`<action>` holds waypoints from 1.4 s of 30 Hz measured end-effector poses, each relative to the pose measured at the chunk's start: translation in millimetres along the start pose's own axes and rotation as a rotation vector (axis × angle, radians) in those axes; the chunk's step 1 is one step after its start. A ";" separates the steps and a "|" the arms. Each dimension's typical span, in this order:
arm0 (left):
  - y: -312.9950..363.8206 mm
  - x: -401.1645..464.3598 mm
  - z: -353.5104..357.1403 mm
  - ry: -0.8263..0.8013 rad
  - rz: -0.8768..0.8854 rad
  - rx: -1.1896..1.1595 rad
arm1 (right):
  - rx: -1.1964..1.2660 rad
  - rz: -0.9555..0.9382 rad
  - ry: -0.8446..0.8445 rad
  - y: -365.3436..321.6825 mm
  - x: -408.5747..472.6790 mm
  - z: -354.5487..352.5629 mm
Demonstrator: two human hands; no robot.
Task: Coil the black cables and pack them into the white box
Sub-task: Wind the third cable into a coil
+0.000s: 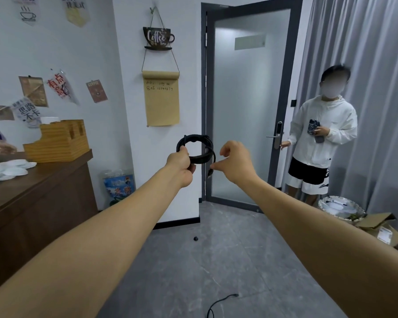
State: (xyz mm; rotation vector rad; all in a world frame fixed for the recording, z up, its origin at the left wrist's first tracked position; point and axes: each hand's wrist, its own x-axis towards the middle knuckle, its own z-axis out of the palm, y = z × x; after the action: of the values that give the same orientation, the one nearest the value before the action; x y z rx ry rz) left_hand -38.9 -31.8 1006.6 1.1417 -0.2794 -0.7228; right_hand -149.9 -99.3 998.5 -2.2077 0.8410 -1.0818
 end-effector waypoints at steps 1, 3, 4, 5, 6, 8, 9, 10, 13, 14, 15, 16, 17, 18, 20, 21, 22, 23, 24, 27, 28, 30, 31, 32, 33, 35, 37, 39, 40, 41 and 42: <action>-0.8 -2.9 1.2 -0.029 -0.012 -0.002 | 0.016 0.024 -0.003 -0.3 0.0 -0.4; -3.6 -7.2 2.8 -0.085 -0.026 0.006 | 0.049 0.050 -0.009 0.1 0.7 -1.3; -4.8 -7.9 2.8 -0.106 -0.031 0.010 | 0.075 0.065 -0.008 0.9 1.3 -2.2; -4.9 -8.6 2.5 -0.129 -0.038 0.009 | 0.104 0.081 -0.006 2.0 1.6 -3.4; -4.5 -8.2 2.3 -0.151 -0.038 0.012 | 0.134 0.100 -0.003 2.8 2.0 -4.6; -2.6 -7.1 2.5 -0.178 -0.030 0.035 | 0.212 0.156 -0.001 5.1 3.8 -6.0; -1.5 -8.1 3.2 -0.185 -0.028 0.051 | 0.268 0.196 -0.003 6.3 4.3 -5.8; -1.4 -7.8 3.8 -0.188 -0.031 0.070 | 0.331 0.240 -0.010 7.4 4.4 -5.4; -4.1 -8.1 4.4 -0.190 -0.076 0.107 | 0.504 0.358 -0.061 7.1 1.4 -4.1; -6.1 -6.5 4.0 -0.180 -0.080 0.116 | 0.564 0.395 -0.077 6.7 0.1 -4.1; -7.7 -5.9 3.5 -0.172 -0.079 0.126 | 0.635 0.435 -0.085 5.8 -0.8 -4.5; -8.9 -5.1 2.9 -0.163 -0.071 0.139 | 0.706 0.477 -0.089 4.4 -1.3 -5.4; -9.5 -4.8 2.6 -0.157 -0.063 0.155 | 0.777 0.517 -0.092 2.4 -1.6 -6.6; -10.2 -3.8 2.3 -0.155 -0.051 0.171 | 0.838 0.546 -0.099 0.7 -1.6 -8.1; -11.2 -3.8 2.9 -0.164 -0.027 0.223 | 0.886 0.576 -0.126 -0.5 -0.4 -10.2; -11.8 -4.1 3.7 -0.170 -0.014 0.255 | 0.863 0.588 -0.140 0.1 0.3 -10.0; -12.8 -3.4 4.8 -0.177 -0.001 0.286 | 0.826 0.605 -0.142 1.3 0.8 -8.8; -13.9 -3.3 6.0 -0.184 0.006 0.308 | 0.791 0.623 -0.128 2.6 0.7 -7.2; -15.1 -3.2 7.5 -0.185 0.012 0.330 | 0.771 0.642 -0.101 4.7 1.8 -4.5; -20.8 -1.7 12.0 -0.151 0.037 0.404 | 0.756 0.667 -0.013 7.6 3.1 1.1; -23.8 -1.6 12.4 -0.133 0.048 0.426 | 0.771 0.661 0.011 8.4 3.5 2.3; -26.6 -1.9 13.5 -0.102 0.051 0.412 | 0.797 0.646 0.030 9.2 2.3 4.1; -26.3 -3.0 13.9 -0.095 0.048 0.380 | 0.802 0.640 0.025 9.0 0.4 4.6; -25.5 -3.7 14.2 -0.088 0.044 0.343 | 0.811 0.635 0.019 8.4 -1.2 4.8; -24.7 -3.8 14.6 -0.079 0.046 0.306 | 0.826 0.630 0.012 8.1 -2.6 4.5; -24.5 -3.5 14.3 -0.070 0.076 0.265 | 0.870 0.623 0.006 7.3 -3.1 2.6; -25.3 -4.3 13.3 -0.090 0.106 0.239 | 0.869 0.632 -0.002 5.5 -0.8 -0.9; -24.8 -6.2 11.4 -0.137 0.114 0.218 | 0.853 0.655 -0.008 5.0 1.6 -4.1; -23.9 -7.6 10.9 -0.163 0.106 0.213 | 0.850 0.667 -0.008 5.5 3.0 -4.9; -22.7 -9.2 10.2 -0.182 0.101 0.213 | 0.848 0.677 -0.009 4.8 2.9 -5.7; -21.5 -10.1 9.9 -0.193 0.100 0.214 | 0.851 0.685 -0.009 3.8 2.5 -5.6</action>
State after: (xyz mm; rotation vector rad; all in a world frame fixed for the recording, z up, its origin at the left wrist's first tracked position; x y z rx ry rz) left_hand -60.0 -37.2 992.9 1.2521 -0.5843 -0.7275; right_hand -154.5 -104.7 1000.1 -1.0966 0.8253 -0.8443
